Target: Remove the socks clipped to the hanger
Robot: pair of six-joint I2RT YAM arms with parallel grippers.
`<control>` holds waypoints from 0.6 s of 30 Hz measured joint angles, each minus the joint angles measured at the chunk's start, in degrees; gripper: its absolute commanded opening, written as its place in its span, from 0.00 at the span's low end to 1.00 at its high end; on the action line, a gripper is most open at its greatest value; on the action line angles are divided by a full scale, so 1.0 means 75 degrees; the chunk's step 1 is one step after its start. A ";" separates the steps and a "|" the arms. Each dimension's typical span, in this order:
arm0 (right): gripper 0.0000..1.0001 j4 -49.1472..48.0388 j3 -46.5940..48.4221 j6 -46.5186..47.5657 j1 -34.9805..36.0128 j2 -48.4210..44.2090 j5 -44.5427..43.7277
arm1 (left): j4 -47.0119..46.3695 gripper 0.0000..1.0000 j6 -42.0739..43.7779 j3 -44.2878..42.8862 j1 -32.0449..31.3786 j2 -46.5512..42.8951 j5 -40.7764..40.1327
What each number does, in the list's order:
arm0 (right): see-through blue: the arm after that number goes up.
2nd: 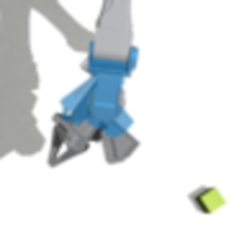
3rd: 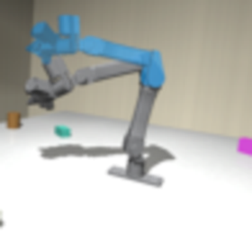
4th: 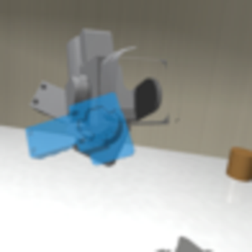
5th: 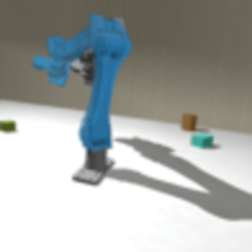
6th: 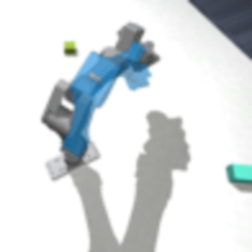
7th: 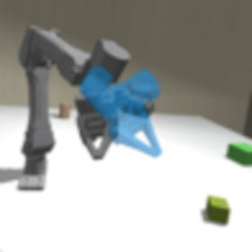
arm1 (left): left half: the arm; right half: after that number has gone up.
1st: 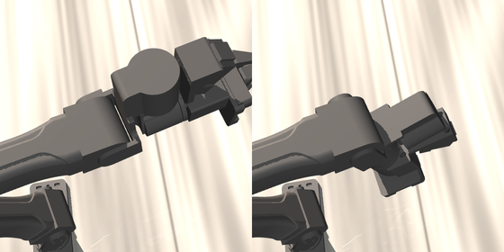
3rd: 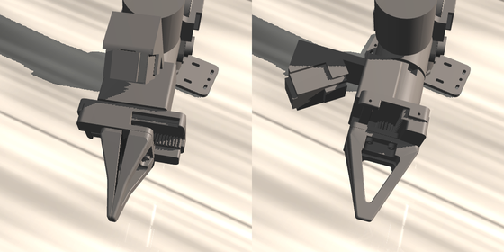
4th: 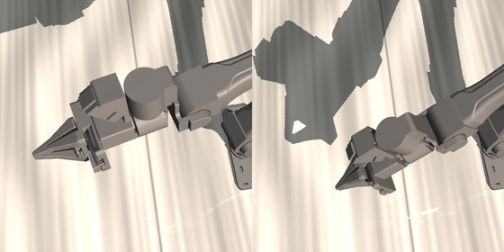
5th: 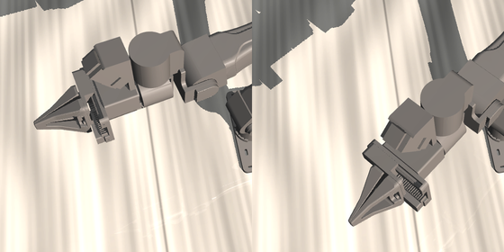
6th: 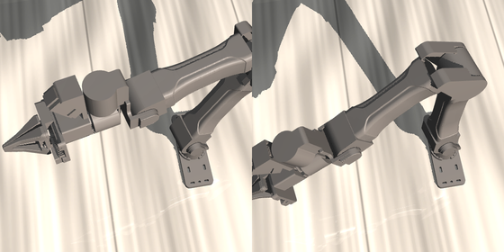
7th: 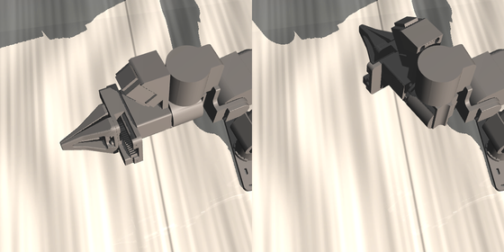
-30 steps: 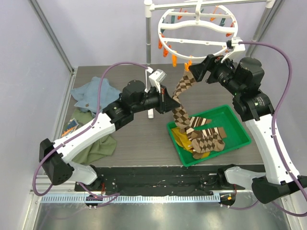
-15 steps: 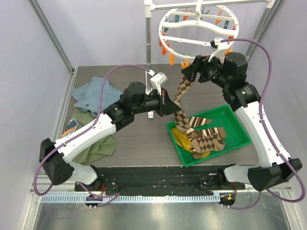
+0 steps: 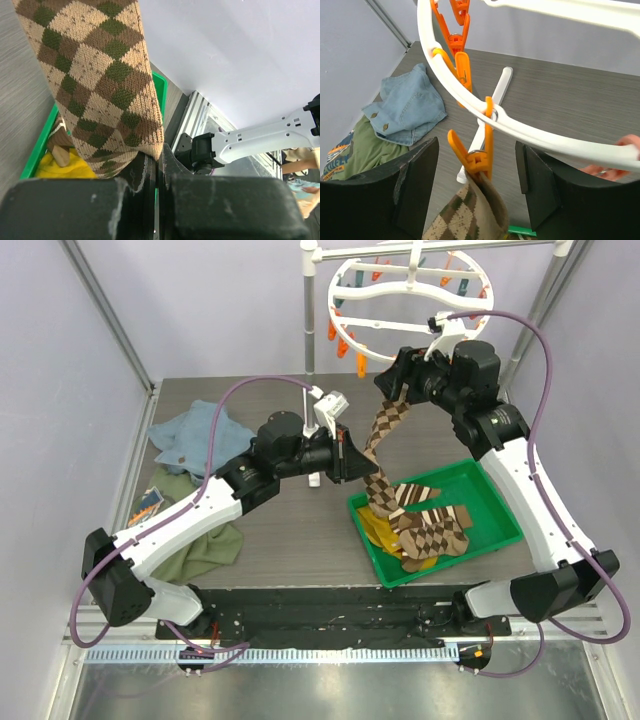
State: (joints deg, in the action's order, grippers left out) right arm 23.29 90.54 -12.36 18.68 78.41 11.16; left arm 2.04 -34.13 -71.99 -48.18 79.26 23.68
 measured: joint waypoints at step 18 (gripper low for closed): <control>0.04 -0.0061 0.0050 -0.0067 0.0204 0.0047 -0.1005 | -0.0268 0.00 -0.0210 0.0510 0.0000 0.0064 0.0041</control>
State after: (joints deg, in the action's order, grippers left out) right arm 22.83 90.91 -12.86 20.21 78.76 3.62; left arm 0.03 -35.70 -68.16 -48.18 79.75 23.99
